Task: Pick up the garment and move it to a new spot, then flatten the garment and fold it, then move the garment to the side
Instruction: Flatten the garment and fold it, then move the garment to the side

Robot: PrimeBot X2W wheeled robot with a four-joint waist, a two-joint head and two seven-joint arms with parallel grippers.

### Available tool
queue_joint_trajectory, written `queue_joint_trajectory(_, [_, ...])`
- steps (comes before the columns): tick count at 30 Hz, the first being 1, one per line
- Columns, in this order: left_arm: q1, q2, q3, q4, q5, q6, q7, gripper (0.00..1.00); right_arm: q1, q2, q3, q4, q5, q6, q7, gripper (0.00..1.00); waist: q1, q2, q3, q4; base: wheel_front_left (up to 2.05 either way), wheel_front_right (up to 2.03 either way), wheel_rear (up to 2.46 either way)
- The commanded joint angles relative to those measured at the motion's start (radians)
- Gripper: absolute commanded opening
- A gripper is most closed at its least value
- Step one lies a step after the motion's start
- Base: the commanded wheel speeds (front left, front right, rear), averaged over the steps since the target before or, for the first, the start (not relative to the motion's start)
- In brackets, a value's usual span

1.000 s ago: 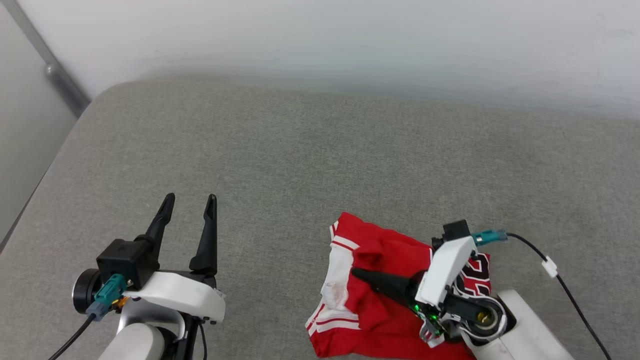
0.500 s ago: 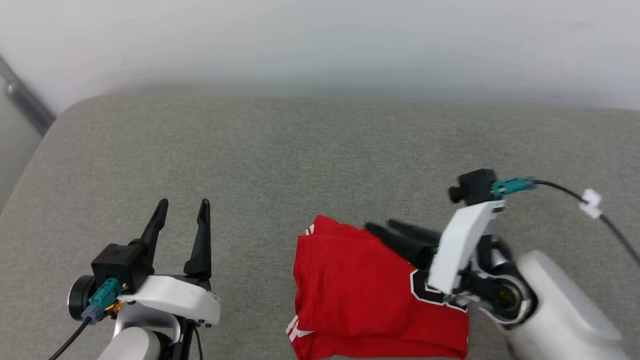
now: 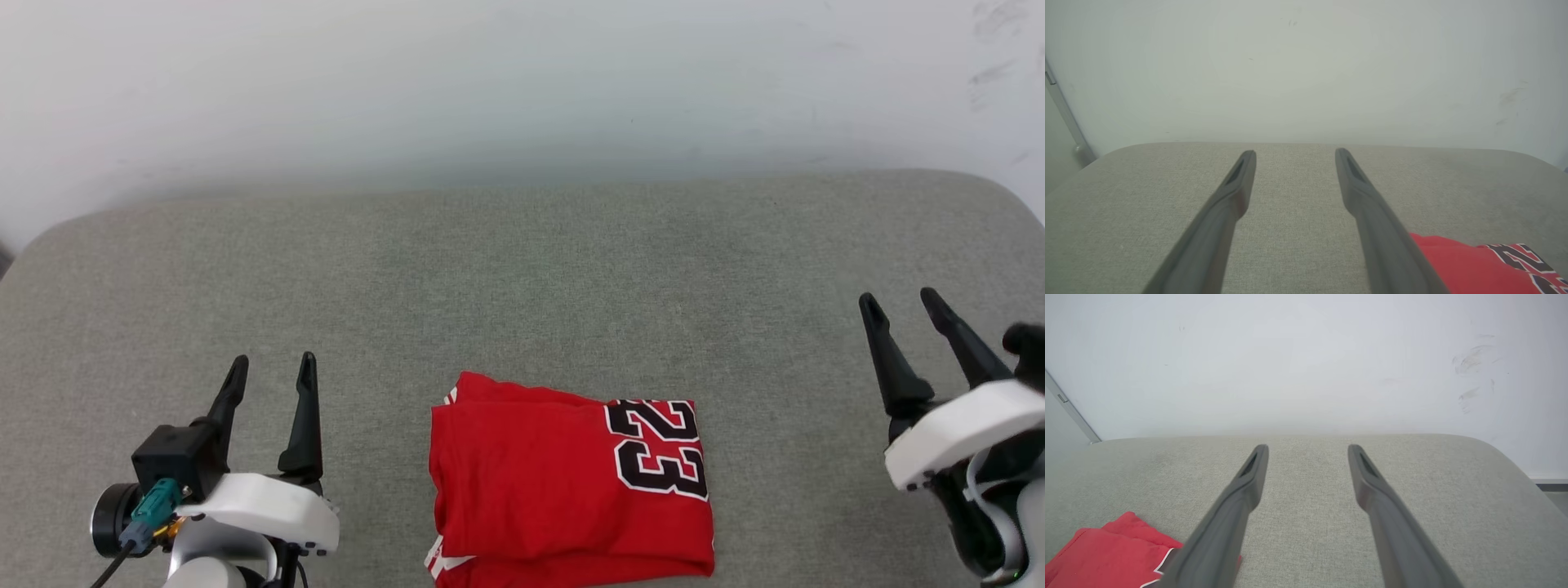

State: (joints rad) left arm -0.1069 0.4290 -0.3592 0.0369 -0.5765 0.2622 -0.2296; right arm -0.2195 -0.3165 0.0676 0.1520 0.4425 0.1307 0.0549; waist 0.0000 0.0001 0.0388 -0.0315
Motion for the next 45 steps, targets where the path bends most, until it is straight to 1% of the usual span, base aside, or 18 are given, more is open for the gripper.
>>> queue_joint_trajectory(1, [0.018, 0.003, 0.001, 0.006, 0.002, 0.005, -0.006, 1.00, 0.039, 0.031, -0.023, -0.031, -0.042, 0.000, -0.031, 1.00, 0.0000, -0.0001, -0.011, -0.003, 0.00, 0.00, 0.00])
queue_joint_trajectory(5, [0.043, -0.003, -0.001, 0.006, 0.010, 0.022, -0.013, 1.00, 0.118, 0.093, -0.064, -0.109, -0.121, 0.000, -0.072, 1.00, 0.0000, -0.0001, -0.031, -0.003, 0.00, 0.00, 0.00])
queue_joint_trajectory(11, [0.083, 0.011, 0.003, 0.002, 0.016, 0.036, -0.017, 1.00, 0.197, 0.154, -0.069, -0.174, -0.167, 0.000, -0.056, 1.00, 0.0000, -0.0001, -0.050, 0.000, 0.00, 0.00, 0.00])
queue_joint_trajectory(14, [0.098, 0.011, 0.004, -0.004, 0.011, 0.040, -0.016, 1.00, 0.215, 0.166, -0.072, -0.196, -0.175, 0.000, -0.045, 1.00, 0.0000, -0.0001, -0.053, 0.003, 0.00, 0.00, 0.00])
queue_joint_trajectory(24, [0.091, 0.020, 0.009, -0.009, -0.002, 0.035, -0.009, 1.00, 0.225, 0.177, -0.065, -0.238, -0.178, 0.000, -0.008, 1.00, 0.0000, -0.0001, -0.048, -0.004, 0.00, 0.00, 0.00])
queue_joint_trajectory(29, [0.075, 0.020, 0.014, -0.013, -0.004, 0.042, -0.011, 1.00, 0.234, 0.185, -0.090, -0.236, -0.148, 0.000, 0.021, 1.00, 0.0000, -0.0001, -0.045, -0.002, 0.00, 0.00, 0.00])
queue_joint_trajectory(31, [0.071, 0.016, 0.017, -0.014, -0.006, 0.044, -0.013, 1.00, 0.241, 0.181, -0.114, -0.219, -0.112, 0.000, 0.048, 1.00, 0.0000, -0.0001, -0.044, 0.003, 0.00, 0.00, 0.00])
queue_joint_trajectory(34, [0.070, 0.009, 0.022, -0.014, -0.008, 0.046, -0.017, 1.00, 0.239, 0.150, -0.180, -0.169, -0.025, 0.000, 0.118, 1.00, 0.0000, -0.0001, -0.044, 0.015, 0.00, 0.00, 0.00])
queue_joint_trajectory(36, [0.071, 0.003, 0.024, -0.015, -0.007, 0.045, -0.020, 1.00, 0.236, 0.119, -0.243, -0.109, 0.041, 0.000, 0.186, 1.00, 0.0000, -0.0001, -0.043, 0.028, 0.00, 0.00, 0.00])
queue_joint_trajectory(37, [0.071, -0.008, 0.027, -0.013, -0.005, 0.044, -0.024, 1.00, 0.235, 0.088, -0.309, -0.008, 0.138, 0.000, 0.348, 1.00, 0.0000, -0.0001, -0.040, 0.048, 0.00, 0.00, 0.00])
queue_joint_trajectory(39, [0.071, -0.015, 0.030, -0.012, -0.003, 0.044, -0.028, 1.00, 0.234, 0.071, -0.341, 0.057, 0.207, 0.000, 0.477, 1.00, 0.0000, -0.0001, -0.036, 0.063, 0.00, 0.00, 0.00])
queue_joint_trajectory(41, [0.067, -0.023, 0.032, -0.009, -0.004, 0.040, -0.029, 1.00, 0.223, 0.078, -0.377, 0.118, 0.263, 0.000, 0.597, 1.00, 0.0000, -0.0001, -0.029, 0.079, 0.00, 0.00, 0.00])
queue_joint_trajectory(43, [0.062, -0.028, 0.035, -0.006, -0.001, 0.038, -0.031, 1.00, 0.198, 0.120, -0.398, 0.163, 0.337, 0.000, 0.709, 1.00, 0.0000, -0.0001, -0.020, 0.095, 0.00, 0.00, 0.00])
queue_joint_trajectory(44, [0.061, -0.031, 0.038, -0.005, -0.001, 0.037, -0.031, 1.00, 0.191, 0.136, -0.406, 0.183, 0.357, 0.000, 0.759, 1.00, 0.0000, -0.0001, -0.014, 0.102, 0.00, 0.00, 0.00])
queue_joint_trajectory(45, [0.059, -0.035, 0.039, -0.004, 0.002, 0.035, -0.031, 1.00, 0.182, 0.145, -0.410, 0.187, 0.367, 0.000, 0.788, 1.00, 0.0000, -0.0001, -0.007, 0.109, 0.00, 0.00, 0.00])
